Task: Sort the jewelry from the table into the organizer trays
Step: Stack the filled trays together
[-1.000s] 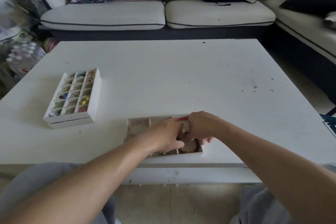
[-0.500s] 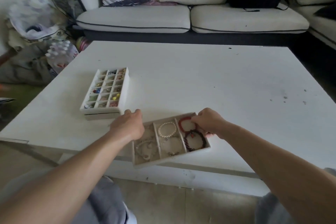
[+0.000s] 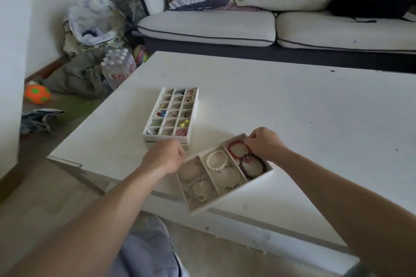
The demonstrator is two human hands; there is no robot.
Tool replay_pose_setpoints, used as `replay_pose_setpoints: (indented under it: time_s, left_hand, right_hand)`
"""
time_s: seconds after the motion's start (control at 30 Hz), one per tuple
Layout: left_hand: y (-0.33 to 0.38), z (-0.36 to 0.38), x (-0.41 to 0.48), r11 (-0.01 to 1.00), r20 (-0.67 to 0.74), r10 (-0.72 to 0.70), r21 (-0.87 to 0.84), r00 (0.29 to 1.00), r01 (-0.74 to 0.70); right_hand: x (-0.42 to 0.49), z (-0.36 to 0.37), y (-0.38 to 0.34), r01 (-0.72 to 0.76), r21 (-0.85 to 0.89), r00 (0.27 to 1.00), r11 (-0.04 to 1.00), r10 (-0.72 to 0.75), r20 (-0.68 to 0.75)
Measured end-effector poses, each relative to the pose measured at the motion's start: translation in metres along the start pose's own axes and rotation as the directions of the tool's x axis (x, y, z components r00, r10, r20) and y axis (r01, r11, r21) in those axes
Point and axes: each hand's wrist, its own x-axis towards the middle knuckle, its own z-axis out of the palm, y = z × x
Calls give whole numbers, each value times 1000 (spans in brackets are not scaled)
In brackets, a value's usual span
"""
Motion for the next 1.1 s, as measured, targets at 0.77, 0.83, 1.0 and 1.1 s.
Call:
replay_pose_setpoints:
  time_s: [0.77, 0.83, 1.0, 1.1]
  left_hand:
    - [-42, -58, 31, 128, 382, -202, -903, 902, 411]
    - [-43, -60, 35, 101, 384, -208, -906, 900, 410]
    - [-45, -53, 44, 97, 348, -246, -920, 905, 380]
    - [-49, -50, 46, 73, 339, -253, -927, 906, 367]
  right_hand:
    - [172, 41, -198, 89, 130, 988, 988, -104, 110]
    - [177, 42, -197, 102, 71, 986, 992, -110, 127]
    - [176, 43, -175, 94, -176, 993, 980, -81, 81]
    - [172, 43, -155, 82, -164, 995, 983, -71, 68]
